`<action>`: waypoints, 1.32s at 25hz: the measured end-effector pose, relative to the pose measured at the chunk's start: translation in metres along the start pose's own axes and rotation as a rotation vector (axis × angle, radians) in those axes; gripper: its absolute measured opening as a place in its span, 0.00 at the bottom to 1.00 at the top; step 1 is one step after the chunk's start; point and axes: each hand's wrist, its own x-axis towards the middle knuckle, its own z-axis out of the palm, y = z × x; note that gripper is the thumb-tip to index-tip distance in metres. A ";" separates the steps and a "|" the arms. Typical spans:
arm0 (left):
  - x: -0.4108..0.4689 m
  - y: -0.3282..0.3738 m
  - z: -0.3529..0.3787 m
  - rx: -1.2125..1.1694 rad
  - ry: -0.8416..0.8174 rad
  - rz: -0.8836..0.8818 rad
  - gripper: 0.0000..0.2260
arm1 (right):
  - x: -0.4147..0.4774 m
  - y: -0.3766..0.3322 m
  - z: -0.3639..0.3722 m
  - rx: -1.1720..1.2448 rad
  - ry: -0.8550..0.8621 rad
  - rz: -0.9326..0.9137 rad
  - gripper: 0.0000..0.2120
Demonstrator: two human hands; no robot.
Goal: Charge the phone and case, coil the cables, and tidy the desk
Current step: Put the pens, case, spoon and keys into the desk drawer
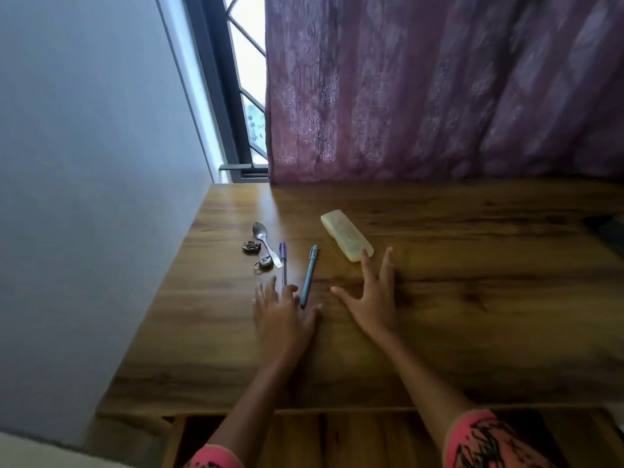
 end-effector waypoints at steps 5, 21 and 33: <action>0.026 0.005 0.027 0.063 0.086 0.071 0.19 | 0.049 0.006 0.013 -0.128 -0.012 -0.084 0.37; -0.073 0.023 0.005 -0.172 0.185 -0.090 0.03 | -0.089 0.034 -0.033 0.111 0.227 0.021 0.21; -0.261 0.104 -0.005 -1.073 -0.012 -0.704 0.07 | -0.284 0.096 -0.150 0.575 0.270 0.320 0.20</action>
